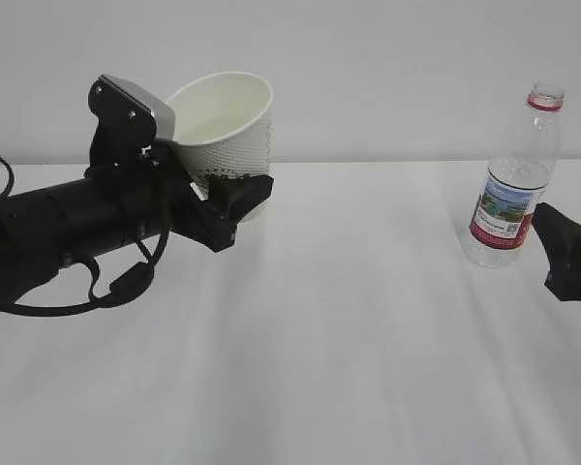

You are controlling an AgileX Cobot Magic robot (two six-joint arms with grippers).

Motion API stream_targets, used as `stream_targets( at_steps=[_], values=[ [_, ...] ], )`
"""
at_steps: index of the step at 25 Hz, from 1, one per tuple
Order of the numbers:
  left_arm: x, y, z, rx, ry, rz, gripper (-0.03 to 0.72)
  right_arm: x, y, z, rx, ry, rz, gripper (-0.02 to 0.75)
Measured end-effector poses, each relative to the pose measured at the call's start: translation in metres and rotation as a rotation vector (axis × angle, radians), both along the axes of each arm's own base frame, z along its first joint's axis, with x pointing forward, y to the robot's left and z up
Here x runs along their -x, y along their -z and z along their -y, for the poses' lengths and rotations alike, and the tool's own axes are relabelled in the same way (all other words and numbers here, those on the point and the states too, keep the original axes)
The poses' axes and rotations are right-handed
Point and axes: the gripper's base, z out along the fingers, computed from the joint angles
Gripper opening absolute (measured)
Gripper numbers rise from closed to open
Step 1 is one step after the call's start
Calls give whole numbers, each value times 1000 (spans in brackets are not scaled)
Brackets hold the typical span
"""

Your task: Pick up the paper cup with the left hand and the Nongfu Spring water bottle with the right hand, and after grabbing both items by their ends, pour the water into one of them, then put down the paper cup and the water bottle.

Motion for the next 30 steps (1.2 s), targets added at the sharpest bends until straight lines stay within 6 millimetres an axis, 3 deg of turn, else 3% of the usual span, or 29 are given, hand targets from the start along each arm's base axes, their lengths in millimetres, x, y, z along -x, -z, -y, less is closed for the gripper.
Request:
stream_targets(
  at_steps=[30],
  values=[
    [-39, 2, -90, 39, -354, -45, 504, 0, 0, 0, -2, 0, 0, 589]
  ],
)
